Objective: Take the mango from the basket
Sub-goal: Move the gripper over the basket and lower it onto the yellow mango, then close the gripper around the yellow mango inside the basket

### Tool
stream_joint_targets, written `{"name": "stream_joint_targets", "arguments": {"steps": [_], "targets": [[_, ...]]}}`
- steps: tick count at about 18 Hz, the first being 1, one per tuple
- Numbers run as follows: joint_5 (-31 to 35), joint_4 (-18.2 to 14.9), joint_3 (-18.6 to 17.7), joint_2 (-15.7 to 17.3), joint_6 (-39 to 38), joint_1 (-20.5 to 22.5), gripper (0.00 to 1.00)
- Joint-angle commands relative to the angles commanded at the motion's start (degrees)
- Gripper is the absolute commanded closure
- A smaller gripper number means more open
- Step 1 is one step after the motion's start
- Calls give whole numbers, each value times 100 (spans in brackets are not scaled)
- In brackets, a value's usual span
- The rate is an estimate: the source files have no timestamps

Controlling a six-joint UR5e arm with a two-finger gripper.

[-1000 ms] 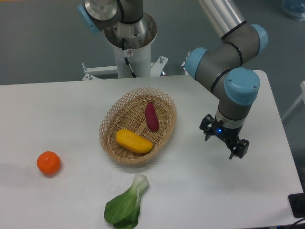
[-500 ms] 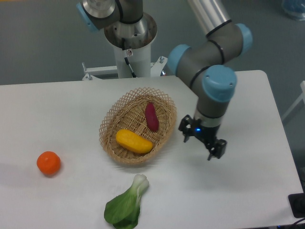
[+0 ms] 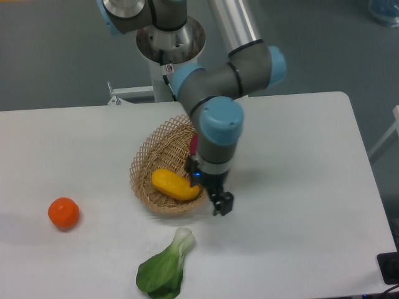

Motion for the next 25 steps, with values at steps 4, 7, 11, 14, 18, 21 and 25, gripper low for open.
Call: {"name": "stream_joint_targets", "arguments": {"steps": [4, 7, 11, 14, 18, 21, 25], "targets": [[0, 0, -440, 168, 493, -88, 0], [9, 18, -537, 159, 626, -211, 0], [17, 167, -590, 141, 713, -290, 0], [35, 167, -739, 168, 1003, -290, 0], [44, 229, -757, 150, 1126, -290, 0], [70, 246, -775, 124, 1196, -308, 0], [70, 290, -792, 45, 1214, -317, 0]]}}
